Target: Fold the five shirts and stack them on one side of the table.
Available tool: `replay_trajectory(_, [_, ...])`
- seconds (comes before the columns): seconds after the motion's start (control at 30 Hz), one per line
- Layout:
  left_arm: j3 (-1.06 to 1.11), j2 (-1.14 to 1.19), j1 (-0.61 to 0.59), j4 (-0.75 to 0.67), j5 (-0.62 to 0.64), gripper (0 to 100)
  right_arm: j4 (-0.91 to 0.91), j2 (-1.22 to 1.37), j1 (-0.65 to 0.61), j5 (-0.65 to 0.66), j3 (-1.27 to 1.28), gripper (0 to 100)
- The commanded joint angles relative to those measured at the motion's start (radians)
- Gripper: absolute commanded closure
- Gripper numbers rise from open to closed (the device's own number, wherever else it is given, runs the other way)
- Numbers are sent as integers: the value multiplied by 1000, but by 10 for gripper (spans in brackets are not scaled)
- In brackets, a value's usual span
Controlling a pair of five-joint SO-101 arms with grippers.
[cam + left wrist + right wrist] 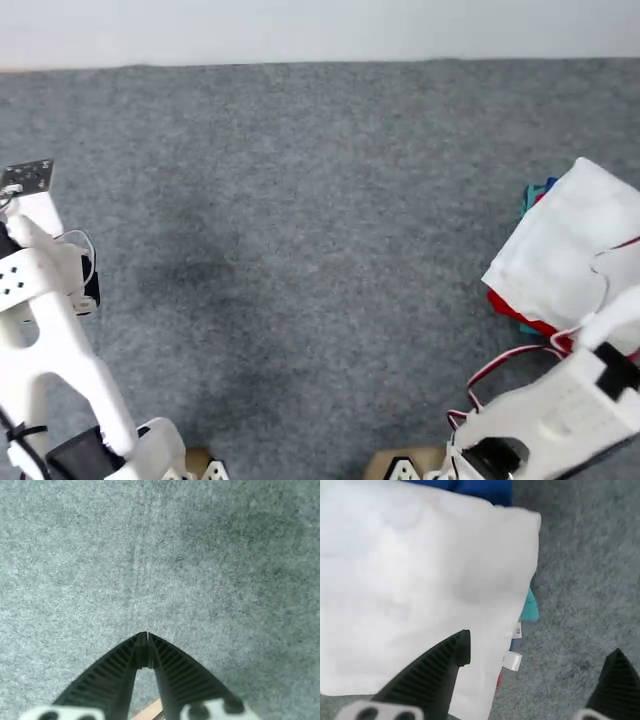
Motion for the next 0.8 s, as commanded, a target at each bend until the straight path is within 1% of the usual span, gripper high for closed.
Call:
replay_trajectory(0.0, [-22, -44, 3, 15, 6, 985, 30, -125, -47, -11, -25, 593])
replay_trajectory(0.13, [-114, -63, 15, 29, 8, 985, 39, -203, -88, -29, -25, 593])
replay_trajectory(0.23, [-189, -144, 74, 29, 6, 985, 41, -262, -124, -69, -25, 609])
replay_trajectory(0.3, [-225, -209, 147, 26, 5, 983, 42, -300, -153, -77, -23, 679])
replay_trajectory(0.47, [-232, -350, 344, 6, -3, 982, 44, -392, -239, -72, -20, 965])
replay_trajectory(0.5, [-231, -368, 376, 6, -6, 982, 44, -410, -257, -72, -20, 998])
replay_trajectory(0.57, [-231, -405, 423, 6, -3, 982, 44, -447, -288, -77, 3, 970])
replay_trajectory(0.6, [-231, -420, 440, 6, -3, 982, 44, -469, -298, -78, 26, 980])
replay_trajectory(0.63, [-229, -433, 451, 9, -2, 982, 44, -490, -317, -78, 58, 993])
replay_trajectory(0.77, [-182, -470, 462, 0, -2, 985, 44, -598, -387, -100, 250, 990])
